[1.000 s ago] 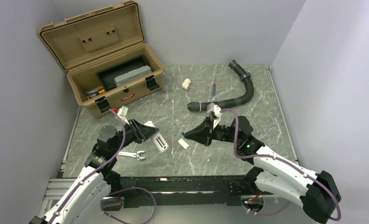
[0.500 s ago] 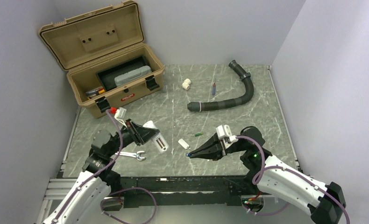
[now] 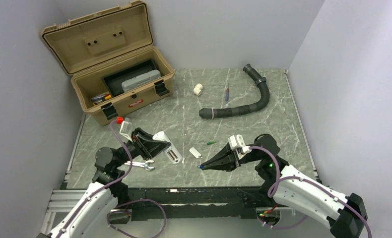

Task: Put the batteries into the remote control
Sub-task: Load the battery into the remote control.

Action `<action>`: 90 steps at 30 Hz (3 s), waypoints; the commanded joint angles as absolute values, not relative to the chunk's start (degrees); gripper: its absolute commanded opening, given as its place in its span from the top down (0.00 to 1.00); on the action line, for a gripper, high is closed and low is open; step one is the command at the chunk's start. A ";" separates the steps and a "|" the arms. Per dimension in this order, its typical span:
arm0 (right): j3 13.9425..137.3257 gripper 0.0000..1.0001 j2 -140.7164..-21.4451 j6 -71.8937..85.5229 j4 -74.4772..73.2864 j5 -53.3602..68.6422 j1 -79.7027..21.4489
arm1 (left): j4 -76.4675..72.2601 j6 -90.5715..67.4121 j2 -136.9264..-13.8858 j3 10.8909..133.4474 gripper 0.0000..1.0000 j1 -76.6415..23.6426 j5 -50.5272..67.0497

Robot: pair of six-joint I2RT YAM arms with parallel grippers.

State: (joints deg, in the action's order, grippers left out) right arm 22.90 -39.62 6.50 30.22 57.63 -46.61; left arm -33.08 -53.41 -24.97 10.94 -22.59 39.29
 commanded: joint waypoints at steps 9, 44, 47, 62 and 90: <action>25.69 1.00 -39.07 8.01 29.01 50.44 -46.92 | -51.84 -56.77 -27.10 9.20 1.00 -22.85 45.35; 41.95 1.00 -55.70 14.99 8.02 0.05 -60.01 | -28.38 -66.03 -27.20 6.14 1.00 -28.08 14.21; 43.32 1.00 -57.96 14.04 7.67 -2.18 -61.74 | -29.35 -67.02 -26.60 5.45 1.00 -28.21 13.64; 44.87 1.00 -67.48 10.69 15.15 -7.88 -68.45 | -31.41 -70.05 -28.30 4.91 1.00 -28.47 14.99; 44.85 1.00 -72.58 12.91 19.86 -8.35 -69.22 | -30.85 -71.07 -27.34 4.21 1.00 -28.45 14.77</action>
State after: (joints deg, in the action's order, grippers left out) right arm 43.05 -72.44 11.99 16.40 -7.46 -68.84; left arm -27.18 -70.19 -27.90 4.08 -28.23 14.90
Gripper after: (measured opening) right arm 0.036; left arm 0.307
